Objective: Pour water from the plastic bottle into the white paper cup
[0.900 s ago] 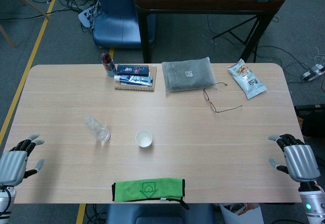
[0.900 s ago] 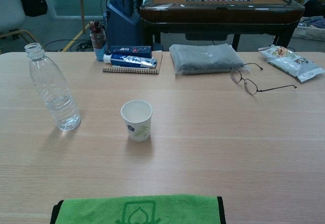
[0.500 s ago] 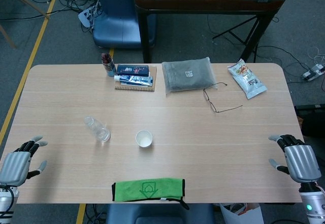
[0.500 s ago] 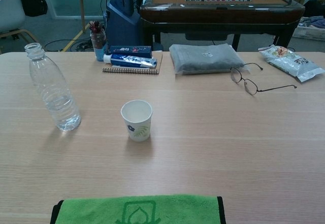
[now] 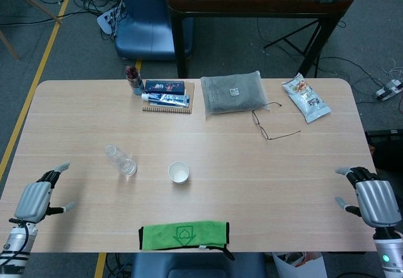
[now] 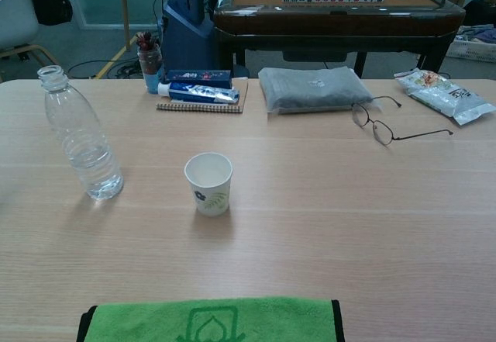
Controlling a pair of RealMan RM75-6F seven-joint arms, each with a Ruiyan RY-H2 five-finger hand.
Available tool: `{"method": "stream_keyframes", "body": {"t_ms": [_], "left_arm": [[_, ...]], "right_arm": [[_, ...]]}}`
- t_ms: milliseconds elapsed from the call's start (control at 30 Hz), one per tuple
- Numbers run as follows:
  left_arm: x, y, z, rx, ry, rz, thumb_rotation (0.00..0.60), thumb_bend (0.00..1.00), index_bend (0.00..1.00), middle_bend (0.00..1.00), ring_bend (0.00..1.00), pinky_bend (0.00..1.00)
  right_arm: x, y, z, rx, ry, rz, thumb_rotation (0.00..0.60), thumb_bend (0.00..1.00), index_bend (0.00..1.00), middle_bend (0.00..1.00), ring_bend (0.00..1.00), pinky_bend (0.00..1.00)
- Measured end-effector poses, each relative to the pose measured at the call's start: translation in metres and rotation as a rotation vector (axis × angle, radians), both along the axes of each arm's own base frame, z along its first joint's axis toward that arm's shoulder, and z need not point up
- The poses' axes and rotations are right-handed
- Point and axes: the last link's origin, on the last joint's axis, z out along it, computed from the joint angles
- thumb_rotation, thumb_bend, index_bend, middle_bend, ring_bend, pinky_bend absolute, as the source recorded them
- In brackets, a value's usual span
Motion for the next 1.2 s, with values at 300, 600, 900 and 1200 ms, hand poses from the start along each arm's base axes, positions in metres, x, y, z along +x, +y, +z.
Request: {"method": "stream_keyframes", "body": {"t_ms": [300,600,900,1200], "left_arm": [[0.002,0.035,-0.013,-0.024,-0.105,0.049,0.6,0.08,0.0,0.08,0.15,0.39],[0.005,0.061,-0.035,-0.073,-0.147,0.083,0.6,0.08,0.0,0.08,0.15,0.39],[0.021,0.081,-0.058,-0.106,-0.189,0.069,0.6,0.08,0.0,0.08,0.15,0.39],[0.037,0.092,-0.073,-0.122,-0.223,0.062,0.6,0.08,0.0,0.08,0.15,0.39]], "right_arm": [[-0.002,-0.001,0.002,-0.005,-0.006,-0.006,0.6,0.06,0.35,0.38,0.32,0.52],[-0.002,-0.002,0.004,-0.008,-0.012,-0.008,0.6,0.06,0.35,0.38,0.32,0.52],[-0.003,-0.001,0.006,-0.011,-0.019,-0.008,0.6,0.06,0.35,0.38,0.32,0.52],[-0.003,-0.001,0.008,-0.006,-0.025,-0.009,0.6,0.07,0.35,0.38,0.32,0.52]]}}
